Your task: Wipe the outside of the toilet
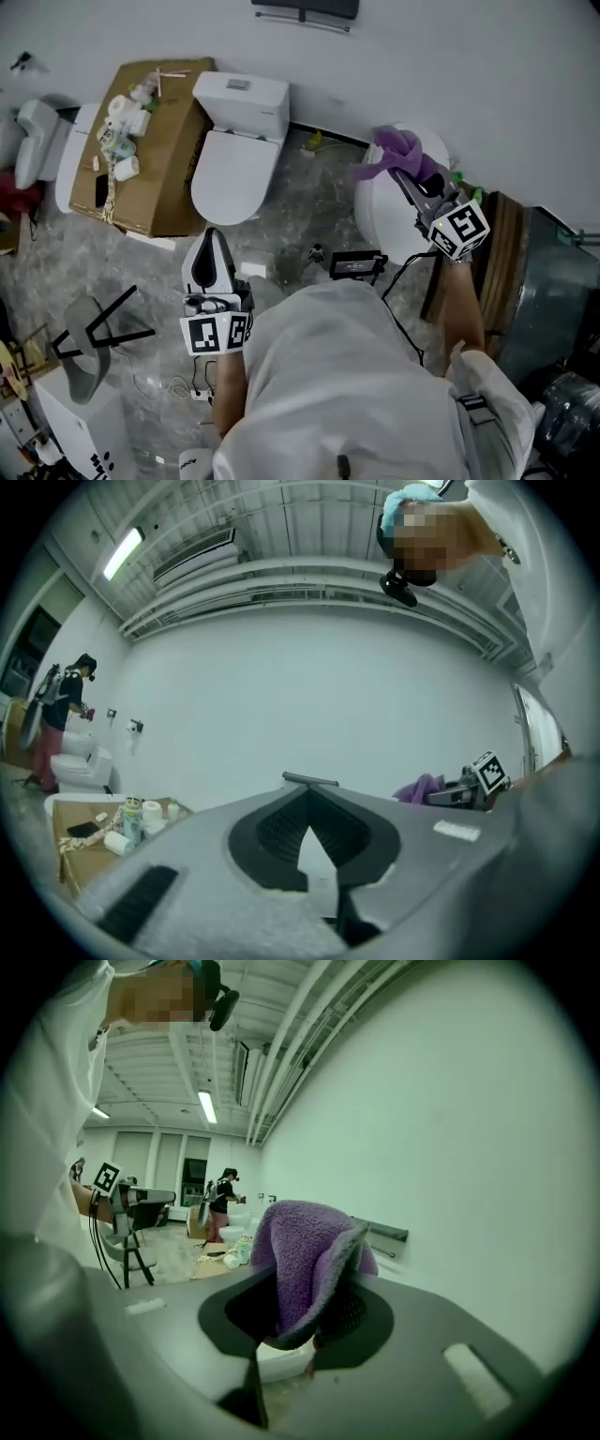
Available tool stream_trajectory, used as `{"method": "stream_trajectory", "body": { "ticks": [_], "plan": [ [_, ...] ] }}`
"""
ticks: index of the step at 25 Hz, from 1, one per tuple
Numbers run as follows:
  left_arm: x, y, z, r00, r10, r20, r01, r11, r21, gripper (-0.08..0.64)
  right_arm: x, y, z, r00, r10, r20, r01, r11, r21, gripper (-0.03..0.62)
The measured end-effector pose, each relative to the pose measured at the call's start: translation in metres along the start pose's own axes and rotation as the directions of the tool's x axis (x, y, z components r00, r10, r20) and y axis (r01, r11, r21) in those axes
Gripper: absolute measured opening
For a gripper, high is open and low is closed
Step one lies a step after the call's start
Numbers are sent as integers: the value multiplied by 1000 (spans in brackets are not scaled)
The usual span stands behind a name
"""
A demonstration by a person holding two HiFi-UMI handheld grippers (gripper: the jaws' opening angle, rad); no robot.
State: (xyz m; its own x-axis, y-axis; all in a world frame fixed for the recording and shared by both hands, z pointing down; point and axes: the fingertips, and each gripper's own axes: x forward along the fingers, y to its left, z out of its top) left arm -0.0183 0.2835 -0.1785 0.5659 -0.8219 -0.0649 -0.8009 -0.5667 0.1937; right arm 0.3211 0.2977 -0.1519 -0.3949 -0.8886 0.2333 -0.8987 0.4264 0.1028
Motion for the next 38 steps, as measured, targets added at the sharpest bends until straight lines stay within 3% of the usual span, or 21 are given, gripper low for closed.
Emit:
{"method": "stream_trajectory", "body": {
  "ticks": [2,6,8,13,18,22,24,28,32,38],
  "plan": [
    [19,-14,-10,1000,3,-14,-3,1000,-12,6,22,-24,3,999,35,-19,-36,998,-51,93],
    [41,-14,-19,998,19,-60,-15,998,65,6,65,-60,7,997,67,-32,-70,994,-88,94],
    [54,5,-20,997,49,-53,-45,996,73,6,95,-76,13,997,72,-24,-74,992,-105,94],
    [94,67,-33,994,98,-52,-97,995,17,6,166,-77,21,992,118,-41,-122,987,-102,94],
    [166,101,-19,999,50,-7,-51,999,-4,6,216,-87,20,974,173,-146,-191,975,-115,94],
    [216,109,-2,1000,-15,16,15,999,29,6,268,-98,15,969,197,-150,-212,973,-94,95],
    [229,112,3,1000,-15,20,14,999,42,6,294,-98,8,961,231,-150,-243,968,-67,97],
    [242,136,-3,996,90,2,-90,996,26,6,345,-94,-13,926,325,-193,-339,940,-42,98],
    [246,157,-6,972,233,-3,-233,972,15,6,390,-87,-26,871,439,-220,-456,890,-31,98],
    [253,161,-10,899,437,20,-437,900,-7,6,452,-87,-39,791,565,-236,-582,813,-4,98]
  ]
}}
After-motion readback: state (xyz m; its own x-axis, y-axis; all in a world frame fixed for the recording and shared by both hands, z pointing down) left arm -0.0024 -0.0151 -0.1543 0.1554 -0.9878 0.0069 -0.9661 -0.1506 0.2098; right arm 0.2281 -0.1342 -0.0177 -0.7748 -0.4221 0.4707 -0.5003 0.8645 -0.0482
